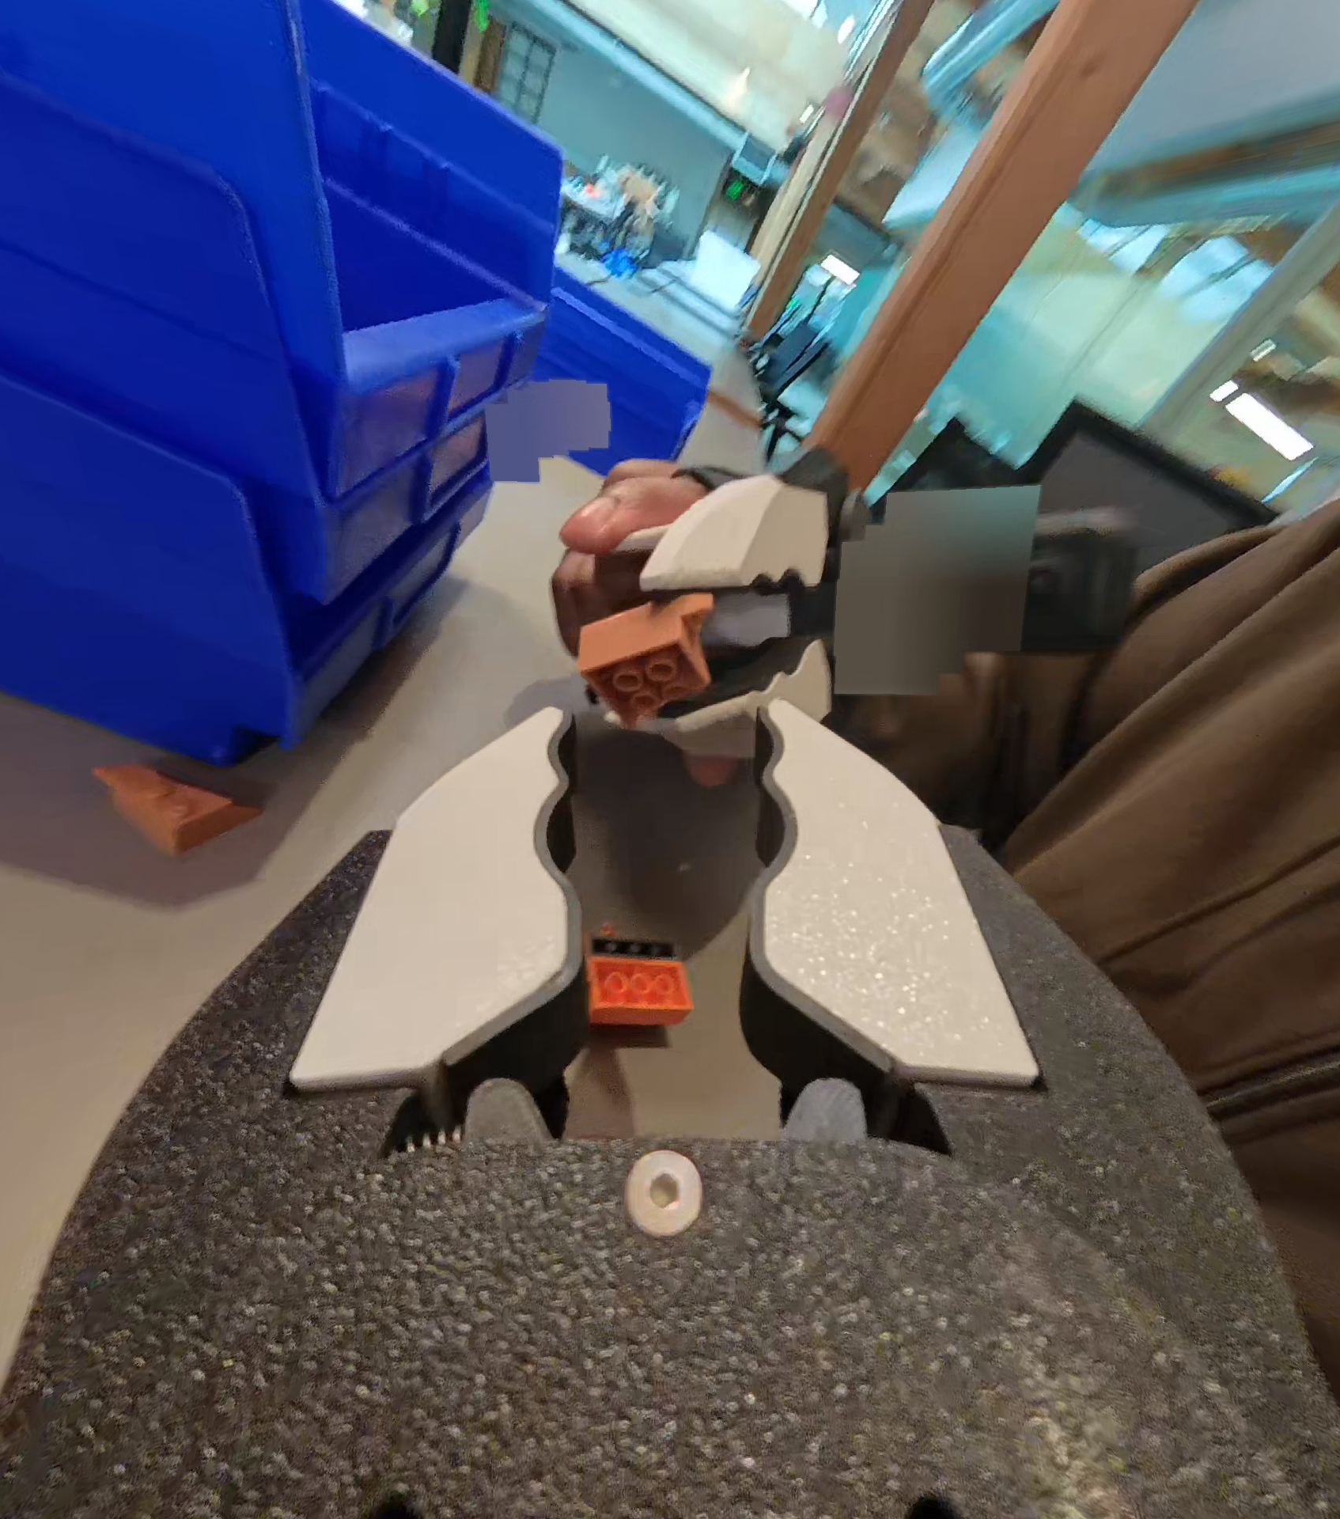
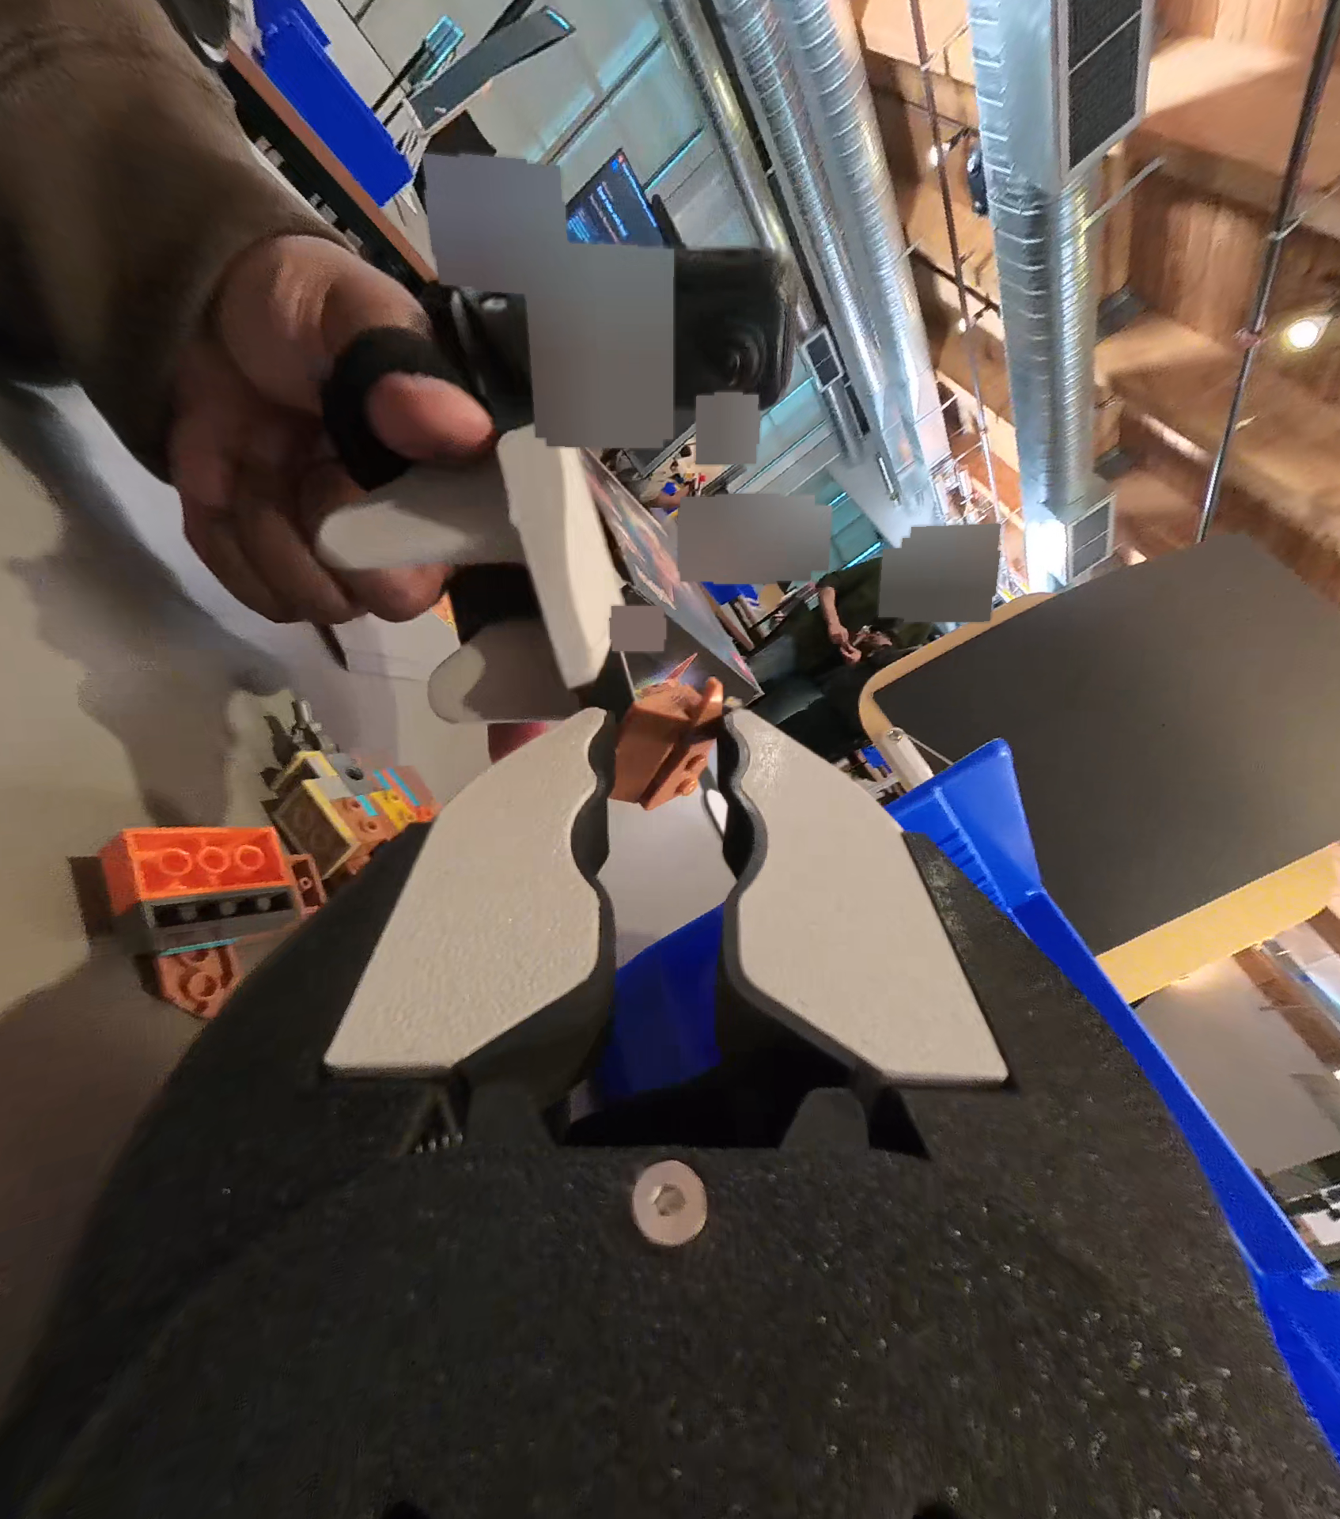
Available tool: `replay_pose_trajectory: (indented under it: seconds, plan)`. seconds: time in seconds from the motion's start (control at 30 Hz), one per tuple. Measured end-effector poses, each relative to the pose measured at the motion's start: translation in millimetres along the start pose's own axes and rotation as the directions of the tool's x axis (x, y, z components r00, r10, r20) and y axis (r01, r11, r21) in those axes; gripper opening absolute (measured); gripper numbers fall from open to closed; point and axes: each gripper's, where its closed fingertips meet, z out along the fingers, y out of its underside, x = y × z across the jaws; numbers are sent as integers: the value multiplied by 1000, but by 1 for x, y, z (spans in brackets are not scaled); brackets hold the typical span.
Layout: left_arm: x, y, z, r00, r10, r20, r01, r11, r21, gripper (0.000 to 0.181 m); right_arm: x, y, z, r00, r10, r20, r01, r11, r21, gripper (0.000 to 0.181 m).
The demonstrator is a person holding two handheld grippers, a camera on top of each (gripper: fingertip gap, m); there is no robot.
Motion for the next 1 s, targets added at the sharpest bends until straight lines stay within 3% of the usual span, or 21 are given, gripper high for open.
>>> replay_pose_trajectory:
  seconds: [0.13,0.33,0.4,0.5,0.63,0.73,0.83,0.9,1.0]
  plan:
    - [9,-10,-2,989,-107,-101,114,992,62,41,0,-8,-1,999,-45,-23,45,998,34,24]
    - [17,-10,0,982,-113,-153,126,989,75,42,-4,-21,-1,997,-67,-34,70,994,87,23]
    - [18,-7,2,985,-84,-148,95,993,68,28,-6,-23,-1,996,-79,-35,82,992,92,23]
    - [18,-9,1,993,-3,-116,15,995,96,27,-6,-23,-1,996,-82,-40,85,992,93,23]
    - [6,-10,-1,981,188,50,-191,979,75,27,-8,-15,1,997,-73,-12,74,996,51,28]
    - [-10,-18,-11,890,381,251,-399,917,21,26,-10,-3,2,998,-10,58,11,1000,-15,31]
    - [-19,-26,-20,729,553,403,-576,814,-76,26,-7,3,2,970,210,121,-202,976,-76,32]
    - [-23,-28,-22,621,633,462,-649,746,-149,26,-5,2,3,913,376,157,-365,926,-96,32]
    - [-23,-24,-18,479,734,481,-724,641,-256,26,-4,-2,2,843,503,191,-490,864,-114,29]
